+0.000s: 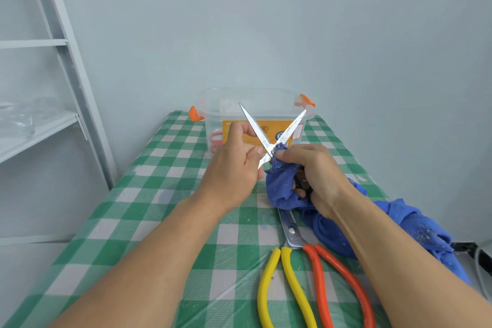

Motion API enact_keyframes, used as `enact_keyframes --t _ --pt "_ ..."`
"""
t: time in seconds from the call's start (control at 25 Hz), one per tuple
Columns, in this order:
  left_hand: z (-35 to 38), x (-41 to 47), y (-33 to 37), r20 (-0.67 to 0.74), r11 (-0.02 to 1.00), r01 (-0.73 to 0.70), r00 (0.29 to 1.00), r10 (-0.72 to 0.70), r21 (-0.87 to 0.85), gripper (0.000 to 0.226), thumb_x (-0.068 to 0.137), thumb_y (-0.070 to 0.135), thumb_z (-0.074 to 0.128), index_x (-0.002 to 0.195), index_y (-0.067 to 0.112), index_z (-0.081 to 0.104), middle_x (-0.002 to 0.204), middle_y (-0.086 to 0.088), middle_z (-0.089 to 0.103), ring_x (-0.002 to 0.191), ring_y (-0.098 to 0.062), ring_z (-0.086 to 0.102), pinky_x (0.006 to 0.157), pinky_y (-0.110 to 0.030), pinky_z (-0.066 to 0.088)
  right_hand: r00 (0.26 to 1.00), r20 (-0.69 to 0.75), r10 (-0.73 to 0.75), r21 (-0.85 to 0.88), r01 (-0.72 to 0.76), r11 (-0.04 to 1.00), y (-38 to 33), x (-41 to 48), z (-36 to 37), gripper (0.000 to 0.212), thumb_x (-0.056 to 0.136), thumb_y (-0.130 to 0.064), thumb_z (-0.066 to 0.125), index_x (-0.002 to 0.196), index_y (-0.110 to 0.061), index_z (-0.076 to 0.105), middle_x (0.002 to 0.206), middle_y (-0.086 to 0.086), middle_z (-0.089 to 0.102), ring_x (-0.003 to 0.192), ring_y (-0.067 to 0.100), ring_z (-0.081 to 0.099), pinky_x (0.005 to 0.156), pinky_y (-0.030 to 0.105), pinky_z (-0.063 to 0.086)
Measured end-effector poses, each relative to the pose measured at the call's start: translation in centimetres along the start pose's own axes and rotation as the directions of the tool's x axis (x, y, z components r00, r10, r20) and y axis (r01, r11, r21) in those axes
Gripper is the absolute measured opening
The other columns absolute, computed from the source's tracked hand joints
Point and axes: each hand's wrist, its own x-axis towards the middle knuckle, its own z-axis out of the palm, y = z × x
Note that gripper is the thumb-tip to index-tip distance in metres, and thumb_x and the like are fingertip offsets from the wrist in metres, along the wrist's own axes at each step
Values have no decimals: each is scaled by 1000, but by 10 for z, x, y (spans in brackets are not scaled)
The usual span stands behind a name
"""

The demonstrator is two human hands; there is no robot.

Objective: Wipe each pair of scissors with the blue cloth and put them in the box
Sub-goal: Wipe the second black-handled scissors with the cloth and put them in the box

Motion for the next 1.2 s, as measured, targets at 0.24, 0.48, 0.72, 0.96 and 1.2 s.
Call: enact_keyframes --t 0.24,0.48,0.72,0.96,1.2 --pt "2 -2 5 15 995 -57 998 56 78 16 103 10 47 108 20 36 64 -7 63 39 0 51 50 -27 33 999 -12 45 23 -45 999 -3 -2 2 28 87 -27 72 71 -7 62 56 14 50 42 21 36 44 27 23" --pt "2 -4 5 13 997 -45 999 44 55 15 104 9 47 108 19 36 65 -7 63 38 0 52 46 -19 33 1000 0 12 -45 -12 999 -5 -2 1 37 83 -30 77 53 -17 59 51 11 49 41 21 36 42 24 27" --pt "1 -5 8 -4 999 5 1000 -5 -49 15 103 4 45 108 15 37 63 4 58 36 0 50 43 -8 34 998 30 -46 -80 49 996 -1 0 -2 30 85 -18 75 62 -8 58 49 9 46 37 19 33 41 22 27" --pt "-1 -2 1 -24 998 21 999 -22 -56 15 103 6 46 108 18 39 61 4 59 36 -1 48 50 -26 33 999 22 -31 -55 32 998 2 2 0 28 87 -7 65 60 -3 59 48 11 47 41 20 32 41 23 24" --pt "-4 -1 -1 -31 990 64 997 -69 -124 17 103 8 47 102 23 39 58 1 60 34 -13 42 41 -25 33 998 55 -26 6 26 1000 4 6 -5 28 85 4 53 59 -5 53 55 11 43 46 20 29 42 23 23"
